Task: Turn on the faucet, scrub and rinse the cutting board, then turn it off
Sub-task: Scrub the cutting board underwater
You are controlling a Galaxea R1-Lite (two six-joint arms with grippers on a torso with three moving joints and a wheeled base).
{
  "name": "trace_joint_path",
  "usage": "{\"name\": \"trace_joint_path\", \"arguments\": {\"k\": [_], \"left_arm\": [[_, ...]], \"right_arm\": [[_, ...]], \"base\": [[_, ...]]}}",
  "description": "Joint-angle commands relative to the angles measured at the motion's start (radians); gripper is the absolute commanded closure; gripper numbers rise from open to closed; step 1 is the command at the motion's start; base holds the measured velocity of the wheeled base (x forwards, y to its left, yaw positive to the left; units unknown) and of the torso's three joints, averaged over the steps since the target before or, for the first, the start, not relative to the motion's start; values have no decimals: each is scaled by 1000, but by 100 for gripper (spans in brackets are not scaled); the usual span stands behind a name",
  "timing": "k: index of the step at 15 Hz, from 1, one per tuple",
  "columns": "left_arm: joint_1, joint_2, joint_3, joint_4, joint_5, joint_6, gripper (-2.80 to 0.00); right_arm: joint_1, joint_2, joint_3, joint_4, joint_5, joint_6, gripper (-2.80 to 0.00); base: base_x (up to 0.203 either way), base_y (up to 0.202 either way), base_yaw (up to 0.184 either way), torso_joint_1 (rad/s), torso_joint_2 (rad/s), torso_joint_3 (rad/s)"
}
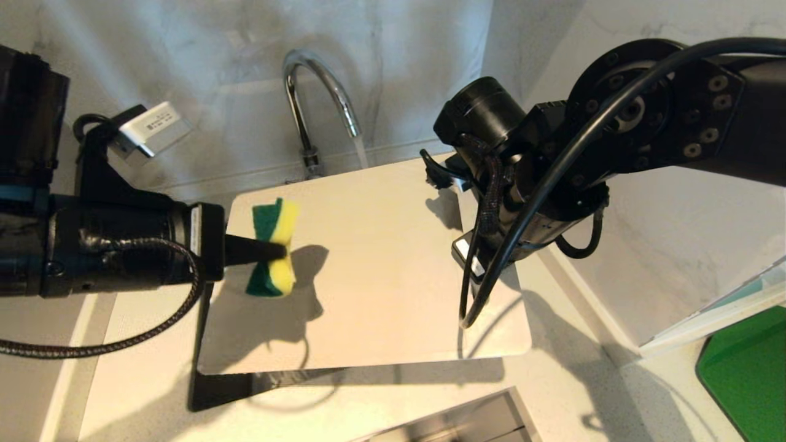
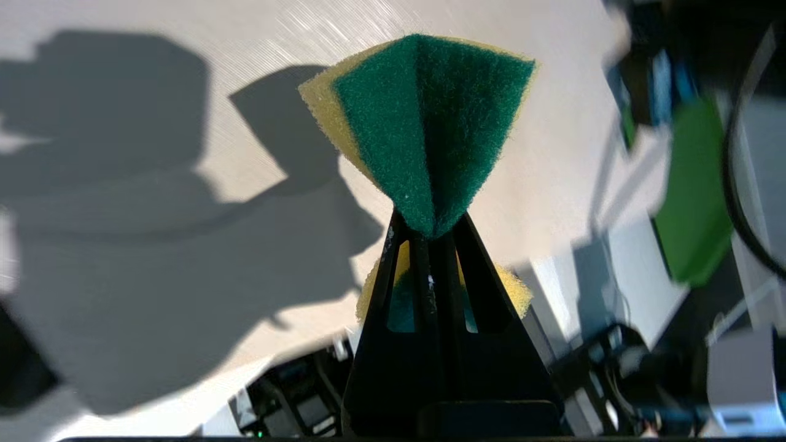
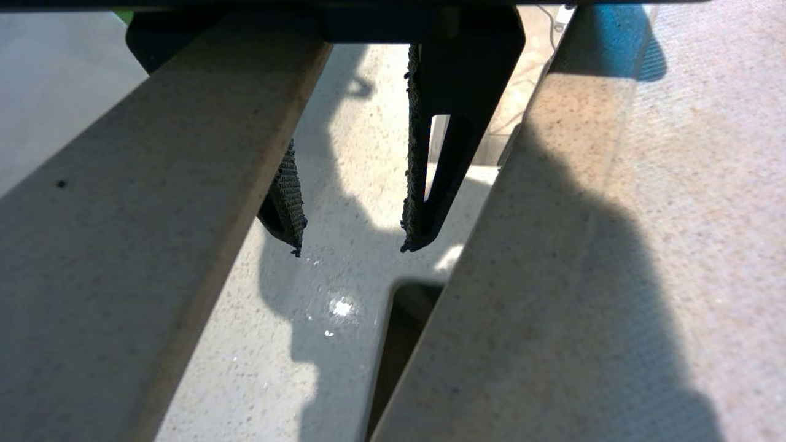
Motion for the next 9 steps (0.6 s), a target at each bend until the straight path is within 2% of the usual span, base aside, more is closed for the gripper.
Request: {"name": "trace_joint_path", "arguments": {"k": [1,2,4,6,8,9], "left_arm": [[-97,30,24,2,59,-17,0],[-115,49,40,0,107,-22,0],[-141,63,98,-54,143,-21,0],[-145,87,158,-162,187,-16,0],[-145,108,207,-211,263,-18,0],[-143,110,230,-226,272,-21,0]], "right_arm": [[-10,13,-13,6,-3,0,0],[-13,13,-25,6,-1,0,0],[-24,15,-48,7,-1,-2,0],[-31,13,-54,7,0,-2,0],[-31,10,-54,9,8,-2,0],[-31,9,-54,9,8,-2,0]], "base": [[0,0,0,0,0,0],[0,0,0,0,0,0],[0,0,0,0,0,0],[0,0,0,0,0,0],[0,0,0,0,0,0],[0,0,0,0,0,0]]}}
